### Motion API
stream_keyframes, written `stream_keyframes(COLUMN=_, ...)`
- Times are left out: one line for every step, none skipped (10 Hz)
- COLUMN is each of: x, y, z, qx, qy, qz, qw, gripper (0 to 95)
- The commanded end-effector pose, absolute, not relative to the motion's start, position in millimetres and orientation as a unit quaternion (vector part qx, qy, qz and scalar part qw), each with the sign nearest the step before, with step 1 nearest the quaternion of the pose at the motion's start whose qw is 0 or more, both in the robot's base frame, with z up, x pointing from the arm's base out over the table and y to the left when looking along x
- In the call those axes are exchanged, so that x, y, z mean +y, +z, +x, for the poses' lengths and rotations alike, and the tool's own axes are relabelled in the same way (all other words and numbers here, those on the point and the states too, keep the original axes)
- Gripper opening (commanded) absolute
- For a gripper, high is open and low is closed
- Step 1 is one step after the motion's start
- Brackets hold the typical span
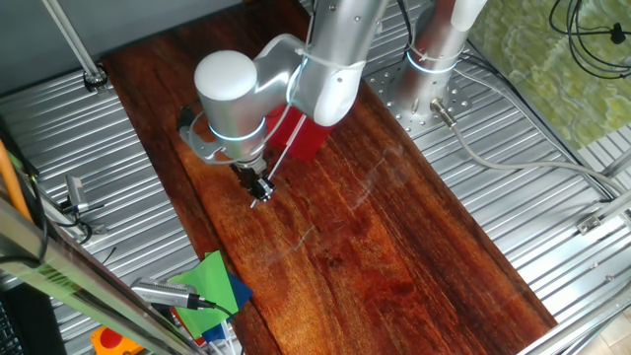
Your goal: Wave the flag
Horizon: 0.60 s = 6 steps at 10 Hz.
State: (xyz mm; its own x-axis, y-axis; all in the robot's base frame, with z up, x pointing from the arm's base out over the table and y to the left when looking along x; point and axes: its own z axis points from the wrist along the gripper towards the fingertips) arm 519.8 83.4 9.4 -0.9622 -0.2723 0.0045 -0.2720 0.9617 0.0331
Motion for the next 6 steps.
stream_keyframes(x=84.2, y=7.1, z=520.3, qx=-0.99, qy=-0.015, qz=0.137, qw=0.003, gripper=19.0)
stream_keyframes(x=84.4, y=5.9, z=519.9, qx=-0.99, qy=-0.015, qz=0.137, qw=0.002, gripper=19.0)
stream_keyframes(x=84.3, y=5.9, z=519.9, qx=-0.991, qy=-0.015, qz=0.137, qw=0.002, gripper=19.0)
stream_keyframes(x=84.4, y=5.6, z=519.9, qx=-0.991, qy=-0.015, qz=0.135, qw=0.002, gripper=19.0)
stream_keyframes(x=84.4, y=5.4, z=519.8, qx=-0.991, qy=-0.015, qz=0.133, qw=0.001, gripper=0.0)
stream_keyframes(x=84.4, y=5.4, z=519.8, qx=-0.991, qy=-0.013, qz=0.134, qw=0.0, gripper=0.0)
